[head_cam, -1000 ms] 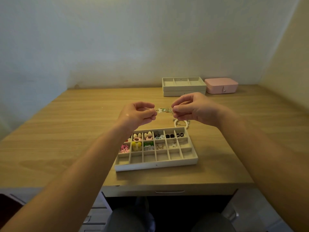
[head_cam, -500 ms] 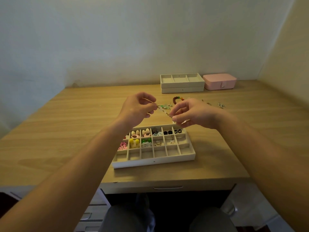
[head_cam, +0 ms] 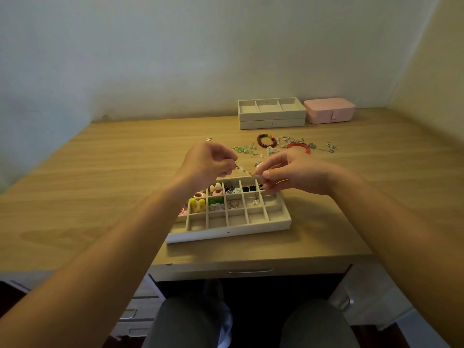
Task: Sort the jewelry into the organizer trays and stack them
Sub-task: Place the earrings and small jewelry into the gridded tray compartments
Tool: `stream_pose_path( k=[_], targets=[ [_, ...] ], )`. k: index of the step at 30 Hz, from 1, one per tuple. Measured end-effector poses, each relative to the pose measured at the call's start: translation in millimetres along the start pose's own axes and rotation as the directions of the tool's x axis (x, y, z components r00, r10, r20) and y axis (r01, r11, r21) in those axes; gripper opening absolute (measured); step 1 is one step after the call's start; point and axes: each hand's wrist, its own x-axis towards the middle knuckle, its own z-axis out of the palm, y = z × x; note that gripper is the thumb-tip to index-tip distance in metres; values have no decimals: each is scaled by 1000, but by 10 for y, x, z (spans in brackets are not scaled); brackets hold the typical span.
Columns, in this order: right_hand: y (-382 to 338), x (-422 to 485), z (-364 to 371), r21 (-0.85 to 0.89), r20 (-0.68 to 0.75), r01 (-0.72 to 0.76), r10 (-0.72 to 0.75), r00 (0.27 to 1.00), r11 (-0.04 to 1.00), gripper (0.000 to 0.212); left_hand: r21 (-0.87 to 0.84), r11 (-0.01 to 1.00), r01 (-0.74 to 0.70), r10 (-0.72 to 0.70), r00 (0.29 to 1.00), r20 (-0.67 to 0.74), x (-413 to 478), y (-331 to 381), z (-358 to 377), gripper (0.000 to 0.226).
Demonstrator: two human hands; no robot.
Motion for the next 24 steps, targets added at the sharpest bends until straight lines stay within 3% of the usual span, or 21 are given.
stream_pose_path(
  k=[9,17,24],
  targets=[
    [-61,30,32,-435,68,71,-46,997,898,11,232,969,-89,63,991,117,-4,-32,76,15],
    [-70,109,137,-569,118,85,-20,993,818,9,361,914,-185,110,970,218,18,-57,134,15],
    [-23,94,203,-649,127,113,-39,991,753,7,381,907,-177,88,967,239,7,-58,172,10]
  ],
)
